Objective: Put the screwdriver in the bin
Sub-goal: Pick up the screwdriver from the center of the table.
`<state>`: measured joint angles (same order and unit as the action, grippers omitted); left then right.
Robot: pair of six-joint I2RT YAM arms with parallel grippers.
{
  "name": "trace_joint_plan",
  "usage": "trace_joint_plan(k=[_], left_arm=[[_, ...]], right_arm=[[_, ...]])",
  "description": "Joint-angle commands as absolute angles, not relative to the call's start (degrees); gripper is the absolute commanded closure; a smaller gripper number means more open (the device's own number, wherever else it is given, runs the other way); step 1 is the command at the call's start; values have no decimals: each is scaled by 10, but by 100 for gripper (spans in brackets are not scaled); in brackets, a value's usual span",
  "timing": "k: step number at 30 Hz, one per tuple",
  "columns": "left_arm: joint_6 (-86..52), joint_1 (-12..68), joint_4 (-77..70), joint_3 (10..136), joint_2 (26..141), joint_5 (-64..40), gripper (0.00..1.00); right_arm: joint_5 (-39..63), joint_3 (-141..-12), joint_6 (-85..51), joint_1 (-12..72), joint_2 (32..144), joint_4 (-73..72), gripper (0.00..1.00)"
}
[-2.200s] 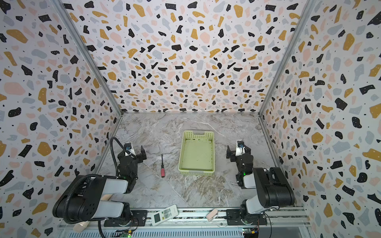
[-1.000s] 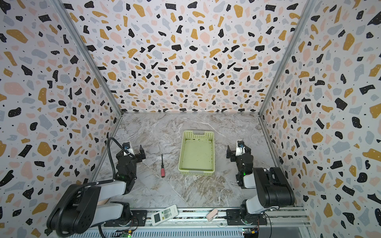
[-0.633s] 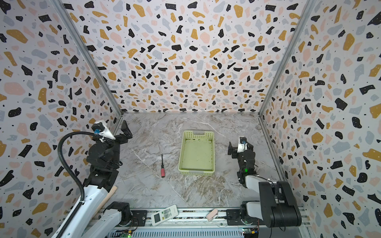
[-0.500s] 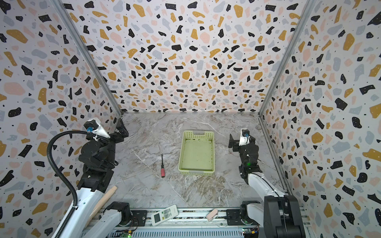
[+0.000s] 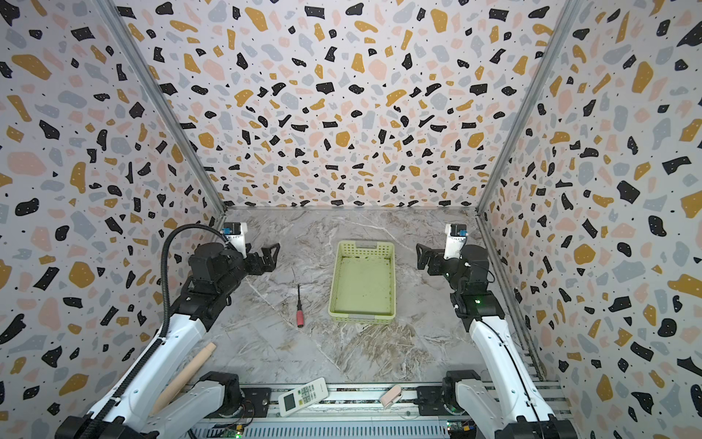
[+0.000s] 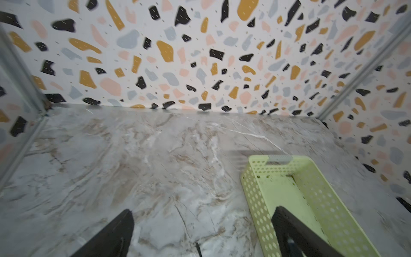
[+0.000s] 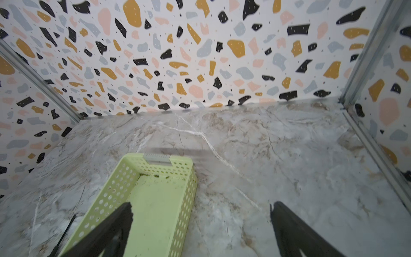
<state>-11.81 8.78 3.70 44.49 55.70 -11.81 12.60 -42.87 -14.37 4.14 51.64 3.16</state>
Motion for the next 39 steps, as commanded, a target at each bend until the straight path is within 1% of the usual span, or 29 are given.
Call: trace_joint_plan(k=[1, 5, 6, 9, 11, 14, 18, 21, 24, 29, 34, 39], left_arm=[[-100, 99, 78, 432, 562, -155, 1], [-106, 99, 108, 410, 573, -67, 0], [-111, 99, 111, 403, 575, -55, 0], [-128, 99, 119, 391, 592, -62, 0], [-130, 102, 132, 389, 609, -69, 0], [-140, 115, 160, 400, 630, -28, 0], [-192, 151, 169, 394, 649, 40, 1], [-222, 164, 197, 399, 677, 46, 0], [-271, 173, 199, 384, 686, 28, 0], [-331, 192, 206, 368, 654, 13, 0], [-390, 220, 228, 361, 602, 18, 0], [-436, 258, 233, 348, 606, 19, 0]], right_arm=[[109, -434, -169, 43, 487, 111, 1], [115, -421, -116, 43, 460, 130, 1], [101, -412, -113, 43, 449, 130, 1], [66, -390, -113, 43, 426, 133, 1], [61, -384, -108, 43, 428, 143, 1], [69, -378, -97, 44, 443, 163, 1], [79, -366, -106, 44, 447, 161, 1], [59, -383, -113, 43, 458, 183, 1], [49, -404, -117, 43, 471, 210, 1], [36, -443, -109, 43, 492, 258, 1], [33, -467, -92, 43, 504, 266, 1], [19, -461, -108, 42, 515, 248, 0]])
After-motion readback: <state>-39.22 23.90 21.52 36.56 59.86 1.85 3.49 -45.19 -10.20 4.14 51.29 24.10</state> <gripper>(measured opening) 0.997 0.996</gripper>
